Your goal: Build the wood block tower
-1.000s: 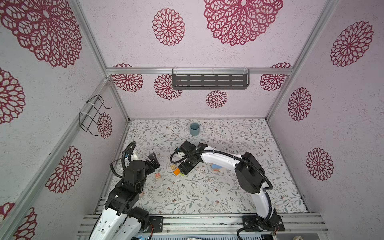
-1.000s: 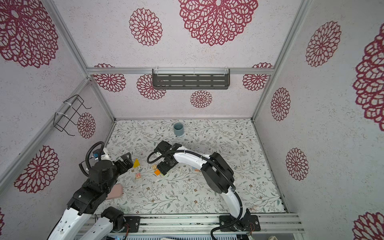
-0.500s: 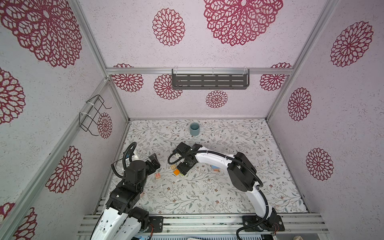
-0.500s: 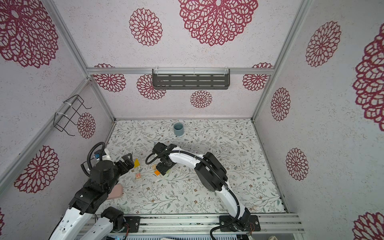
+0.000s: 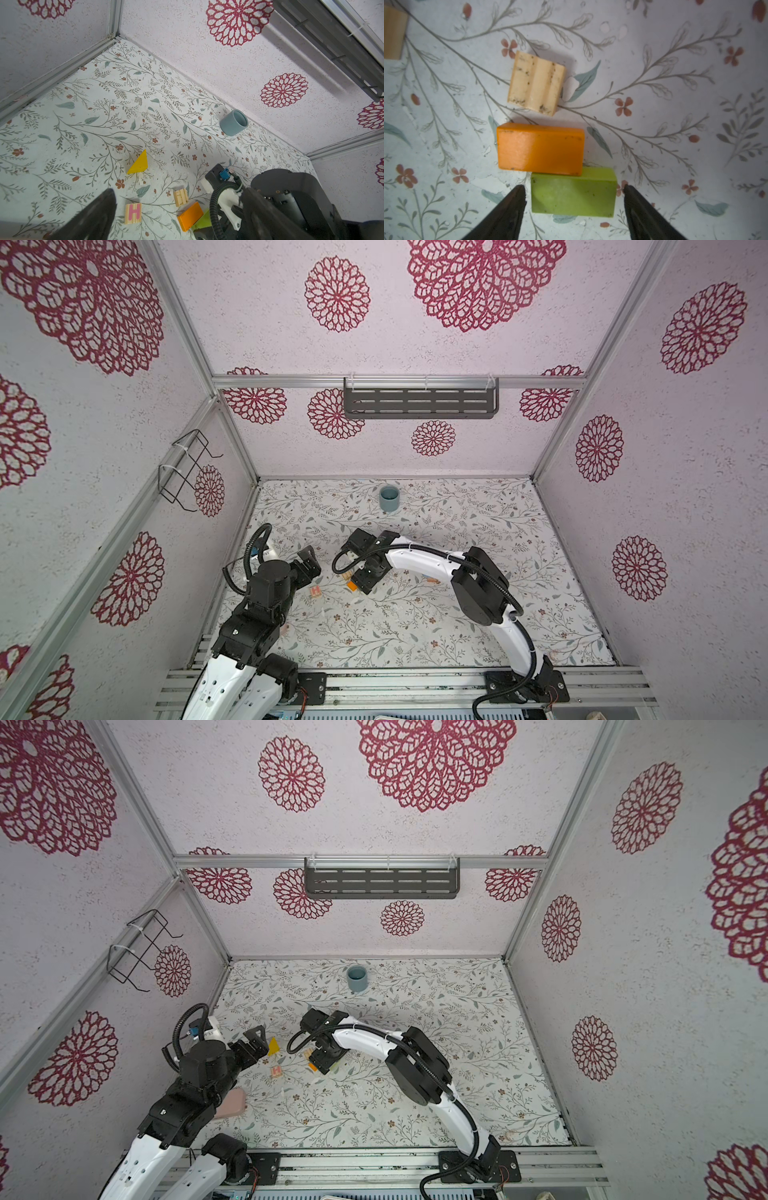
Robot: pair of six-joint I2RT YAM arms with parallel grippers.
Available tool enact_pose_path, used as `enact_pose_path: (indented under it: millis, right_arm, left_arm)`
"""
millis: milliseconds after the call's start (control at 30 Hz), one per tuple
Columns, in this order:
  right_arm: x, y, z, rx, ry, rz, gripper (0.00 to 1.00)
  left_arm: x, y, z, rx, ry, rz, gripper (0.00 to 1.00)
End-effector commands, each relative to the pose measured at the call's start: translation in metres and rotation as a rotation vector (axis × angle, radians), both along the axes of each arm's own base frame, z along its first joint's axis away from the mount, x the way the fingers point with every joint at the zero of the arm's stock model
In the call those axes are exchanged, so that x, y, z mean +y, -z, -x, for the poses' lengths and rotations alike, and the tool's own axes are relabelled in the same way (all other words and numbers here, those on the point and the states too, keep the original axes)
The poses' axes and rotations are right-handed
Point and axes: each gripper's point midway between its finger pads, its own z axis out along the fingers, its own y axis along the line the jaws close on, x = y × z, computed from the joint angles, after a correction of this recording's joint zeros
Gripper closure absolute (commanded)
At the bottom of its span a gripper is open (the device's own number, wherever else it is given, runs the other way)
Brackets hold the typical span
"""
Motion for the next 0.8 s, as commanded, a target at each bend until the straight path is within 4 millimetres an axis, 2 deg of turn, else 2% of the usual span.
enact_pose_path:
  millis: [0, 167, 467, 667, 767]
  right_arm:
    - [0.0, -0.002, 0.003, 0.0, 0.014, 0.02, 0.23]
    - [-0.001, -0.005, 0.001, -0.008, 0.027, 0.019, 0.27]
    - [-0.003, -0.014, -0.002, -0.025, 0.06, 0.012, 0.44]
    - [-0.005, -0.029, -0.005, -0.049, 0.088, -0.002, 0.46]
    - [-0.008, -0.038, -0.006, -0.059, 0.099, -0.009, 0.47]
  left_arm:
    - [0.003, -0.002, -0.003, -0.015, -0.019, 0.017, 0.03]
    - [0.003, 0.0, -0.004, -0.01, -0.02, 0.016, 0.03]
    - [0.002, 0.001, -0.002, -0.008, -0.012, 0.012, 0.03]
    - [0.008, -0.008, 0.003, -0.05, -0.035, 0.021, 0.03]
    - [0.016, -0.003, 0.004, -0.045, -0.108, 0.062, 0.03]
